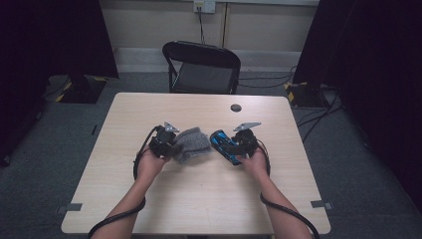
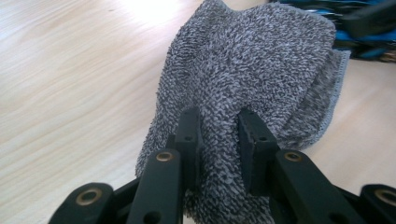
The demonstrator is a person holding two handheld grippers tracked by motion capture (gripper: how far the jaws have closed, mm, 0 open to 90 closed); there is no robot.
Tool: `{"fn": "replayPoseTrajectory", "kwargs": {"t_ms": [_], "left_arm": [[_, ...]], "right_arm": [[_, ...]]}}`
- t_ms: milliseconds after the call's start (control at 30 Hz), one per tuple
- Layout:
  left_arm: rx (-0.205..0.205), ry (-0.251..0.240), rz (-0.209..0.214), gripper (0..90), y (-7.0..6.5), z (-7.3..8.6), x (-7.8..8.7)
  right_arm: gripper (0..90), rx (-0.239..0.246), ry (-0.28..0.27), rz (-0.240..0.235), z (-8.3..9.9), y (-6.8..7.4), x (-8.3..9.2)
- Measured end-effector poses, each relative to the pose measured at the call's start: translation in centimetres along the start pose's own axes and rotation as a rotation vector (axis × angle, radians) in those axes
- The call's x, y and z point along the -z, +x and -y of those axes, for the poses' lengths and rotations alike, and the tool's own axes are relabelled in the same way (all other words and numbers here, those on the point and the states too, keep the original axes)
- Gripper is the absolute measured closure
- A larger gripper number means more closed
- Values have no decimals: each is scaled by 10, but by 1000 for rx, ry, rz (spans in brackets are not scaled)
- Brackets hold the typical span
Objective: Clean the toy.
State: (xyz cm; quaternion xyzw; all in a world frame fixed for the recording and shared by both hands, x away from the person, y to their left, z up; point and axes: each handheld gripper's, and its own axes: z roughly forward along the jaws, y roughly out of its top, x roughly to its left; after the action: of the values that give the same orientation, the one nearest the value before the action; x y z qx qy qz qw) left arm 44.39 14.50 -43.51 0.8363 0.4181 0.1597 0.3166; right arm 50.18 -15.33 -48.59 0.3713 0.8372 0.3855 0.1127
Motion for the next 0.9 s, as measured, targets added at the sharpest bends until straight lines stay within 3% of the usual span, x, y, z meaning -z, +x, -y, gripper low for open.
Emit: {"fn": "replayPoseTrajectory", "kwargs": {"t_ms": [200, 533, 800, 900], "left_arm": [[-82, -1, 41, 720, -25, 7, 8], [-153, -4, 138, 720, -61, 13, 10], [-203, 17, 222, 721, -91, 20, -1], [-216, 18, 272, 721, -102, 21, -5]], "right_arm": [[352, -4, -1, -2, 0, 0, 0], [351, -7, -1, -6, 0, -1, 0], [351, -5, 0, -7, 0, -1, -1], [351, -5, 1, -7, 0, -1, 0]]}}
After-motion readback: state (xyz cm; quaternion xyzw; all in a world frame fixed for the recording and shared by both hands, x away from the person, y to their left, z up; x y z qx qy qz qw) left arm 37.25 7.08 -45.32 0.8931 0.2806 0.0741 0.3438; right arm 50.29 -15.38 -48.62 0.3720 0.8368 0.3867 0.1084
